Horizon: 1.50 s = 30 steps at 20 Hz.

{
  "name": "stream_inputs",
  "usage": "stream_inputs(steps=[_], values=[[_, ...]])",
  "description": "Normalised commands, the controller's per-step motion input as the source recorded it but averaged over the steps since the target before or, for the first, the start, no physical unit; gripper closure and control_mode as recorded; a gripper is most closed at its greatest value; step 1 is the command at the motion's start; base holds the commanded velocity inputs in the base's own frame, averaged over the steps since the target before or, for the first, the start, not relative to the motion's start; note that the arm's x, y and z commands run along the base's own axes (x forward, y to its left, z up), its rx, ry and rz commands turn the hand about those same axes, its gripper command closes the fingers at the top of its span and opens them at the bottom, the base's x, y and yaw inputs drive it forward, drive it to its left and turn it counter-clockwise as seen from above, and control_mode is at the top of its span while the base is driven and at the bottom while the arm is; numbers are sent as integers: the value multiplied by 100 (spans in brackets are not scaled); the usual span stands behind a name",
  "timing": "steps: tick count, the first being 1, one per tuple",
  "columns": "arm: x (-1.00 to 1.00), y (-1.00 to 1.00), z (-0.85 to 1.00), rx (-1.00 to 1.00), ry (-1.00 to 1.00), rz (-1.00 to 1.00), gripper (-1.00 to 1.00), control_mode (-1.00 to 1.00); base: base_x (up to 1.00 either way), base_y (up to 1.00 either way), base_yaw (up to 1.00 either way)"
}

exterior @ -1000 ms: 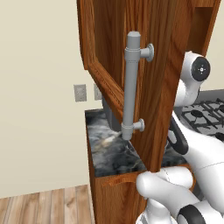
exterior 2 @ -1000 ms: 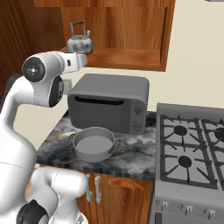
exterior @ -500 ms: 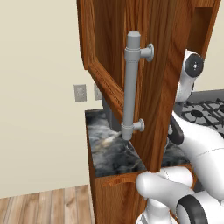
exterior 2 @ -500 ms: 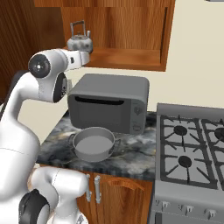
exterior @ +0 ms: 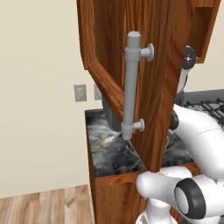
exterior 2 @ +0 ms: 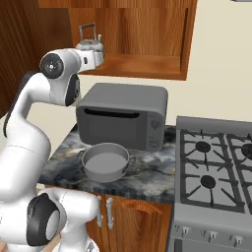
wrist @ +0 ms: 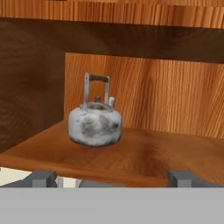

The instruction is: Pick the kettle from the cabinet and place it on a stove burner. Then pick the pot from the counter and place it on another stove burner. Finally, turn both burners on.

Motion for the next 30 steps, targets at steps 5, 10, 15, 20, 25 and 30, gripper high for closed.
stream_inputs(steps=[5, 10, 15, 20, 25, 30], values=[[35, 0, 10, 0, 0, 6, -100, -100, 0, 0, 0], [31, 0, 6, 0, -2, 8, -100, -100, 0, 0, 0], [34, 0, 7, 0, -2, 7, -100, -100, 0, 0, 0], [33, 0, 9, 0, 0, 6, -100, -100, 0, 0, 0], [34, 3, 4, 0, 0, 2, -100, -100, 0, 0, 0], [36, 9, 1, 0, 0, 0, -100, -100, 0, 0, 0]])
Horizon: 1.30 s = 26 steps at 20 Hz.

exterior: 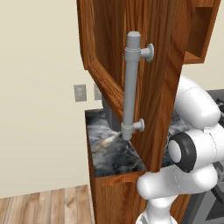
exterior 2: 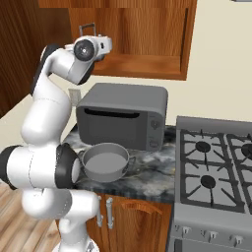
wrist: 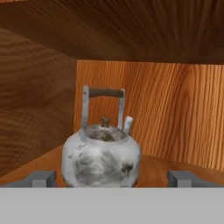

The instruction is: Pick the kettle from the cabinet and place it on a stove burner. Then pick the pot from the counter and place it on another stove burner. Finally, turn both burners on.

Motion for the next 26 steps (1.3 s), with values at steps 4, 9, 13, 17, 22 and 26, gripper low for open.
stream_inputs(steps=[4, 9, 13, 17, 22, 26], values=[[31, 14, 2, 0, 0, 0, -100, -100, 0, 0, 0], [32, 13, 7, 0, 0, 0, -100, -100, 0, 0, 0], [30, 18, 4, 0, 0, 0, -100, -100, 0, 0, 0], [26, 23, 2, -1, 0, 0, -100, -100, 0, 0, 0], [24, 22, 4, -1, 0, 0, -100, -100, 0, 0, 0], [21, 15, 4, -1, 0, 0, -100, -100, 0, 0, 0]])
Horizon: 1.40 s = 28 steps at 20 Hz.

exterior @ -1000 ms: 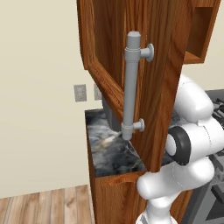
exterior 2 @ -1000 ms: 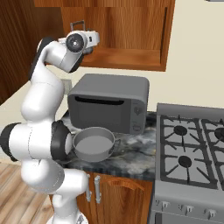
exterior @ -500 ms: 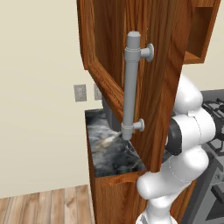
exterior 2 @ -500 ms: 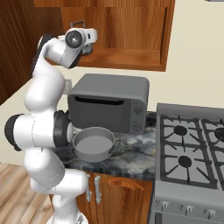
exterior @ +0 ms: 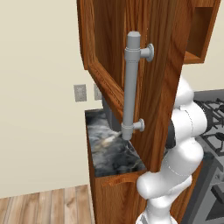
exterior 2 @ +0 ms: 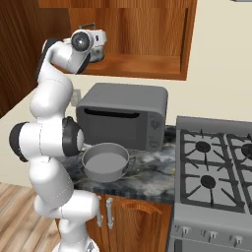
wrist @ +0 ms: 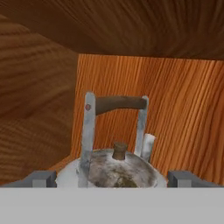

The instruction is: Pick the kettle from the cabinet and place it on a stove burner. Then pick the pot from the counter and place it on another stove burner. Finally, turn both burners on.

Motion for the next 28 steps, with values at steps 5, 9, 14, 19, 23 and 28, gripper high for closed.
stream_inputs(steps=[5, 9, 14, 19, 23, 28], values=[[20, 19, 1, -1, 0, 0, -100, -100, 0, 0, 0], [18, 21, 0, -1, 0, 0, -100, -100, 0, 0, 0], [6, 7, 0, -1, 0, 0, -100, -100, 0, 0, 0], [7, 4, 0, 0, 0, 0, -100, -100, 0, 0, 0], [12, 8, 0, 0, 0, 0, 100, -100, 0, 0, 0], [6, 6, 0, 0, 0, 0, 100, -100, 0, 0, 0]])
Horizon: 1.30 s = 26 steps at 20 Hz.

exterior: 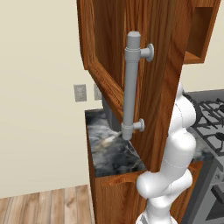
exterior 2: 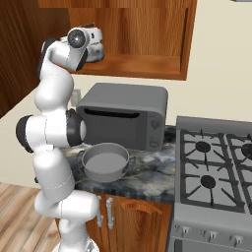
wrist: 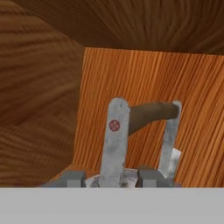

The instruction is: Pick the kettle from the cabinet and place it on a stove burner. Then pick the pot from the counter and place it on another stove burner. Finally, turn both burners on.

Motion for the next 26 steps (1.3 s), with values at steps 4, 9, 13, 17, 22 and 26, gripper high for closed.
stream_inputs(steps=[4, 9, 13, 17, 22, 26], values=[[0, 0, 0, 0, 0, 0, 100, -100, 0, 0, 0], [0, 0, 0, 0, 0, 0, 100, -100, 0, 0, 0], [0, 1, 0, 0, 0, 0, 100, -100, 0, 0, 0], [-6, -2, 0, 0, -1, 0, 100, -100, 0, 0, 0], [-15, -13, 0, 0, -2, 0, 100, -100, 0, 0, 0], [-21, -23, 0, 1, -3, 0, 100, -100, 0, 0, 0]])
